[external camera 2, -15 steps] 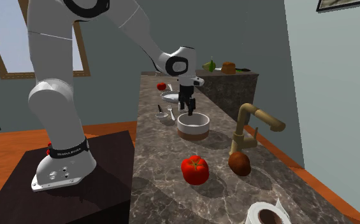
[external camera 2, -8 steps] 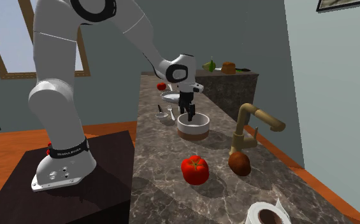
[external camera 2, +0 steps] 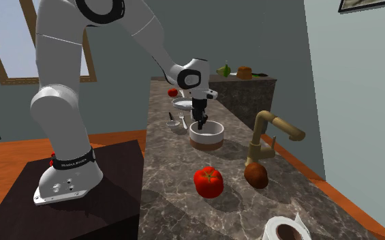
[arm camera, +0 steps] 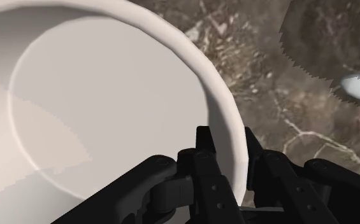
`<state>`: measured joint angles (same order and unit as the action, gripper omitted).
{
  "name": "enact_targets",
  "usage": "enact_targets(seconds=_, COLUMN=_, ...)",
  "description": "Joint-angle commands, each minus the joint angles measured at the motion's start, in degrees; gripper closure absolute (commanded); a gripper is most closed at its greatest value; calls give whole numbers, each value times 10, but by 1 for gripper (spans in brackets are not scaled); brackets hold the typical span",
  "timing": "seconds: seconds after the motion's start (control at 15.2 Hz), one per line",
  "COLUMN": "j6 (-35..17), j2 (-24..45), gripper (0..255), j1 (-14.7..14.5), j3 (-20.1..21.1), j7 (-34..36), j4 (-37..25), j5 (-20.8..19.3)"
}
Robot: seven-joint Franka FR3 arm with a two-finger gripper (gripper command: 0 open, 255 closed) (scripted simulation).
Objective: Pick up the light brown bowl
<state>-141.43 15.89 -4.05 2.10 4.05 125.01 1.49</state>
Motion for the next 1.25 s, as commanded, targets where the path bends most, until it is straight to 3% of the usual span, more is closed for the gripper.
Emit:
enact_targets(seconds=0.0, j6=0, j2=0, gripper=255, j1=0, j3=0, j7=0, j4=0, j5=0)
enact_targets(seconds=1.19, j6=106, j2=-78, gripper=255, j1=1, j3=0, j7=1, j4=-28, j5=1)
